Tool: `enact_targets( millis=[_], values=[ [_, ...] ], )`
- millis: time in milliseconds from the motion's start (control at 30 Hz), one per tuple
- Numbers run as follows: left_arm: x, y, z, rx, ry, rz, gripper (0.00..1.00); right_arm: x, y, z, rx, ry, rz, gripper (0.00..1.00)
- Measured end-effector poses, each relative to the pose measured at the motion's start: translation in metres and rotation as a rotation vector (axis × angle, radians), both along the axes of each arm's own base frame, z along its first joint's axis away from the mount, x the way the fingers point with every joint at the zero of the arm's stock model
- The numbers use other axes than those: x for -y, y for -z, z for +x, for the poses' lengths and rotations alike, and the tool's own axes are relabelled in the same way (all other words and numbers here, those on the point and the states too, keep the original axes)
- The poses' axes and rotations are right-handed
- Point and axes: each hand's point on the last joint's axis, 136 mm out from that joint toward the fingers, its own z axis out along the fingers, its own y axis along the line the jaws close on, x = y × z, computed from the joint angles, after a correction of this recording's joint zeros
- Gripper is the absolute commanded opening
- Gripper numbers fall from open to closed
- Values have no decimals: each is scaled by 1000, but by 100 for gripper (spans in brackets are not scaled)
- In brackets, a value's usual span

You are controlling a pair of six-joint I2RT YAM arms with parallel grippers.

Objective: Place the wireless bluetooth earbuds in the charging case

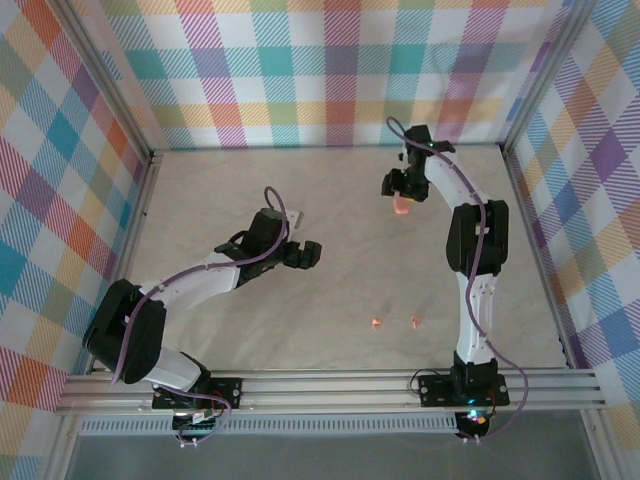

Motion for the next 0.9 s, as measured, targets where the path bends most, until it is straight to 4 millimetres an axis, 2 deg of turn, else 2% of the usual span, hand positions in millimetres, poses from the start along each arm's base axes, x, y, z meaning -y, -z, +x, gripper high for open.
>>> enact_targets(
  millis=[133, 267, 367, 533, 800, 900],
  values=[
    [0, 0, 0, -8, -9, -9, 100, 17, 6, 13, -5, 23, -25, 64],
    [1, -1, 0, -12, -12, -17, 100, 29, 33, 10, -74, 40, -54, 64],
    [1, -1, -1, -16, -14, -21, 100, 27, 51, 9, -117, 34, -54, 65],
    [0, 1, -2, -22, -14, -17, 100, 24, 46, 18, -95, 30, -52, 64],
    [0, 2, -3, -28, -14, -12, 100, 18, 64, 10, -144, 12, -71, 60],
    [0, 2, -3, -29, -14, -12, 100, 18, 64, 9, -143, -2, -92, 52]
  ],
)
